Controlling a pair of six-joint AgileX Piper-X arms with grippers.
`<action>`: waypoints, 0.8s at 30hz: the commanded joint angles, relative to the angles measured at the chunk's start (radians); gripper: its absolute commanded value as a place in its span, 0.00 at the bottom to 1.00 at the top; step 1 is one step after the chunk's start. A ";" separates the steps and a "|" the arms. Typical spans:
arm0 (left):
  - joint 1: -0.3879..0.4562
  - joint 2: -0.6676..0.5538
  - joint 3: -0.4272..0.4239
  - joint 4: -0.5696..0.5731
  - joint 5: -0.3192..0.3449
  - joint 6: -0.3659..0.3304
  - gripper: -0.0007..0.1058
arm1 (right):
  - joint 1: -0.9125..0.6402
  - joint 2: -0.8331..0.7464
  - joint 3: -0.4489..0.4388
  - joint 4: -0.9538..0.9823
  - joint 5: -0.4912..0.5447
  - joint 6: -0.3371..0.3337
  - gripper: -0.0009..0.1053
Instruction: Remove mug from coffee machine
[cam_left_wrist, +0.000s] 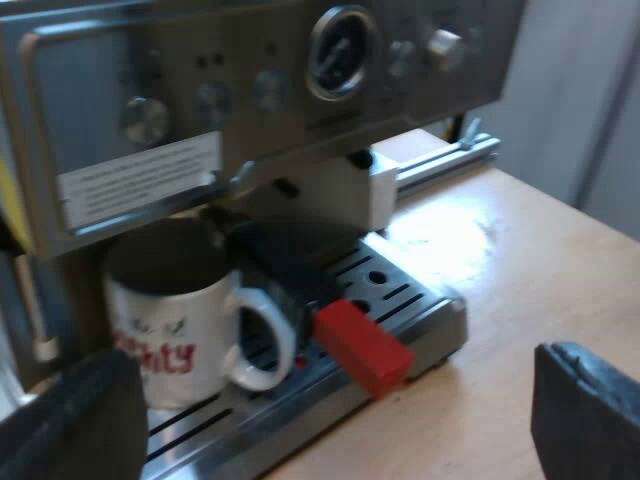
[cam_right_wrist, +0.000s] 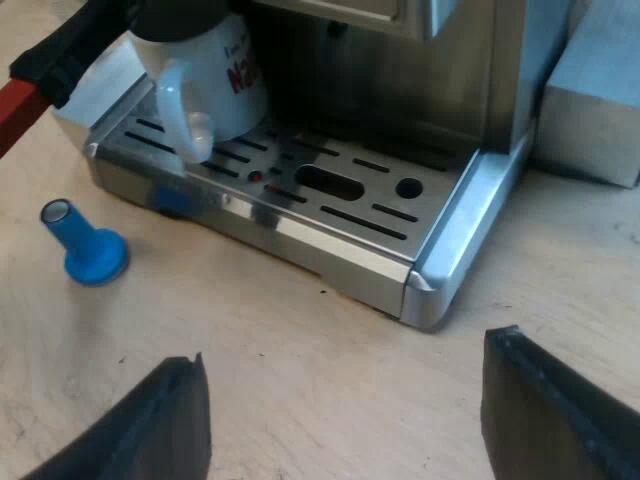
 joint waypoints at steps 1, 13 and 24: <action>-0.009 0.000 0.034 -0.036 0.035 0.005 0.75 | 0.017 -0.002 -0.003 -0.015 -0.012 -0.014 0.57; -0.009 0.003 0.171 -0.167 0.035 0.005 0.75 | 0.023 -0.002 -0.003 -0.012 -0.010 -0.007 0.57; -0.009 0.004 0.271 -0.226 0.035 0.005 0.75 | 0.023 -0.002 0.018 -0.020 -0.013 -0.007 0.57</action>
